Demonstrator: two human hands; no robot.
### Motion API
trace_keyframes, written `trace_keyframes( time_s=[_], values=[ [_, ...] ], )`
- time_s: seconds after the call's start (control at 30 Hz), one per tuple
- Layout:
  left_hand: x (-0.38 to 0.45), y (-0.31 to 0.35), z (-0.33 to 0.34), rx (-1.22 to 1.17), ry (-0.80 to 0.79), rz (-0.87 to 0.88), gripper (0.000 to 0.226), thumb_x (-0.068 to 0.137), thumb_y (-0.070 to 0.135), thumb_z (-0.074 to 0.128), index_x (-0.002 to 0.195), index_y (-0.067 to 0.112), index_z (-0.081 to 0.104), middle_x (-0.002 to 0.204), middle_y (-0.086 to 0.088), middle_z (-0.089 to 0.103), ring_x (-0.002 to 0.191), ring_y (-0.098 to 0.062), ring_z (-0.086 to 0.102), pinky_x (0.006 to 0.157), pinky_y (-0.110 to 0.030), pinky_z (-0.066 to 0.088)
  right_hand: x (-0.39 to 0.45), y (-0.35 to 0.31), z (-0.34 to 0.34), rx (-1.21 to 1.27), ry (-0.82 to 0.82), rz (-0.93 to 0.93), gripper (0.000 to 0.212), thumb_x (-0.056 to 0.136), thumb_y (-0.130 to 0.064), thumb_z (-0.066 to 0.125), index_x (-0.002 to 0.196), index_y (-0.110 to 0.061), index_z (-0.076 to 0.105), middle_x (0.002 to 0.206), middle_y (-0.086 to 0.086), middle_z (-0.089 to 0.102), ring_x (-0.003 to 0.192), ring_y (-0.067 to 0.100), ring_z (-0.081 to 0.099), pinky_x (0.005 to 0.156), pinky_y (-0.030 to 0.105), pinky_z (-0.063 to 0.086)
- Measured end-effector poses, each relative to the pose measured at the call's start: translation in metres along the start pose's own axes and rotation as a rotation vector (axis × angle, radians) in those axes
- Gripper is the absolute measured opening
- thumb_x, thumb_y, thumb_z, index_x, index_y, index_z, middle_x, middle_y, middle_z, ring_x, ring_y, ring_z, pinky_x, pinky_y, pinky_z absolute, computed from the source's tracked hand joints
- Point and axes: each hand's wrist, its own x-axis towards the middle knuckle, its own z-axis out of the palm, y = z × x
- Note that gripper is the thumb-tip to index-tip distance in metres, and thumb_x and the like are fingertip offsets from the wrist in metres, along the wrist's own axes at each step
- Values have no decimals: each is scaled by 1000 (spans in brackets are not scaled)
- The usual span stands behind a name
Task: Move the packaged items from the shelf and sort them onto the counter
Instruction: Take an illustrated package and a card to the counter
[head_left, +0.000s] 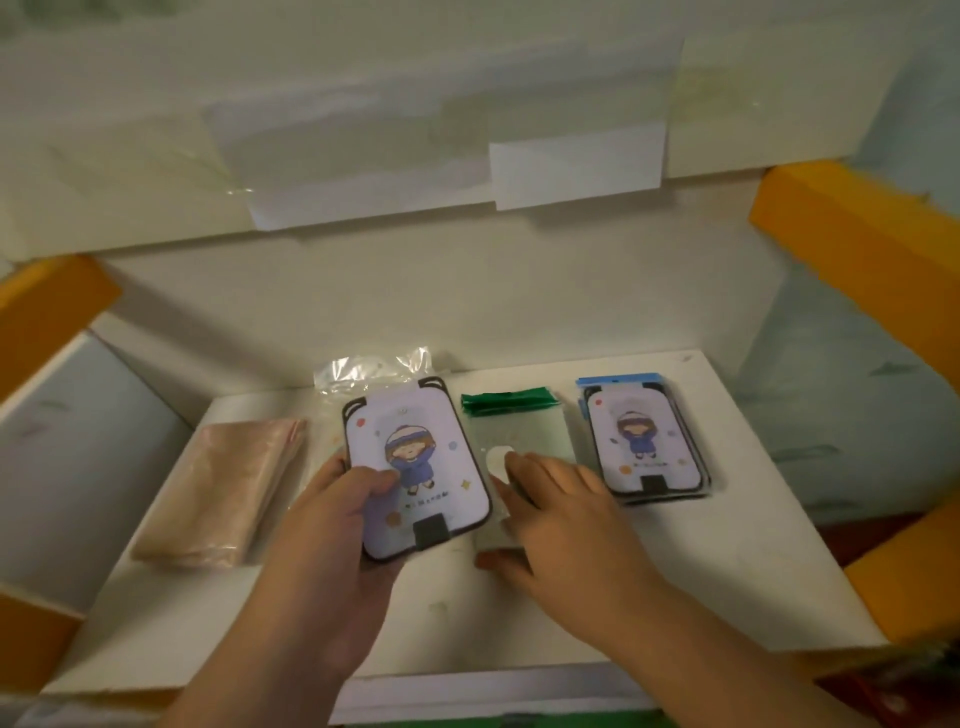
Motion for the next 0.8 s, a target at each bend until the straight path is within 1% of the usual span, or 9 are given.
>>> trace_keyframes(
  time_s=[0.1, 0.2, 0.3, 0.37, 0.47, 0.53, 0.63, 0.7, 0.8],
  values=[
    [-1, -3, 8, 35, 43, 12, 38, 87, 2, 46, 114, 16, 68, 105, -8, 76, 79, -20, 72, 65, -33, 57, -4, 5, -6, 58, -10, -47, 66, 80, -63, 59, 133, -24, 49, 140, 4, 53, 132, 28, 47, 104, 45, 45],
    [2, -5, 20, 59, 61, -15, 37, 87, 4, 47, 117, 11, 67, 107, -13, 74, 81, -22, 70, 70, -35, 54, -15, 16, -23, 228, 35, -38, 66, 84, -64, 56, 139, -28, 47, 146, -7, 46, 134, 15, 41, 110, 33, 36],
    [12, -8, 41, 120, 38, -33, 32, 90, 3, 46, 113, 12, 66, 104, -12, 75, 85, -25, 71, 75, -39, 55, -37, 35, -40, 266, 140, 19, 51, 89, -64, 49, 128, -31, 54, 126, -16, 54, 115, 7, 50, 97, 26, 44],
    [21, -14, 60, 179, 9, -52, 33, 91, 2, 46, 115, 13, 66, 104, -13, 76, 87, -28, 72, 78, -42, 54, -55, 53, -48, 274, 181, 130, 48, 88, -66, 46, 123, -33, 55, 117, -19, 55, 107, 5, 52, 90, 24, 46],
    [36, -32, 94, 253, -55, -91, 33, 92, 0, 48, 119, 12, 64, 98, -14, 76, 79, -32, 69, 64, -38, 49, -79, 76, -58, 242, 224, 256, 47, 86, -64, 48, 123, -36, 53, 118, -22, 53, 109, 4, 51, 91, 21, 45],
    [44, -47, 117, 296, -110, -131, 33, 93, -1, 48, 115, 17, 65, 98, -10, 76, 79, -29, 72, 58, -34, 53, -92, 85, -68, 237, 235, 314, 43, 86, -58, 54, 124, -36, 54, 117, -22, 53, 109, 4, 50, 92, 23, 45],
    [52, -68, 140, 393, -156, -150, 35, 87, -4, 48, 102, 25, 64, 104, -10, 75, 93, -32, 72, 74, -41, 61, -106, 89, -79, 200, 228, 381, 39, 87, -52, 59, 123, -37, 55, 118, -23, 53, 110, 2, 48, 90, 20, 42],
    [57, -78, 146, 483, -167, -126, 37, 79, 3, 50, 104, 27, 64, 104, -6, 75, 96, -32, 72, 86, -51, 59, -114, 91, -83, 176, 229, 410, 36, 87, -50, 61, 121, -37, 56, 119, -22, 54, 111, 3, 49, 88, 18, 40],
    [62, -86, 144, 582, -160, -91, 41, 75, 8, 49, 109, 24, 65, 104, -5, 75, 95, -30, 72, 85, -53, 59, -122, 91, -85, 178, 213, 427, 37, 88, -50, 60, 124, -40, 53, 123, -24, 52, 115, 2, 47, 92, 17, 38]
  ],
)
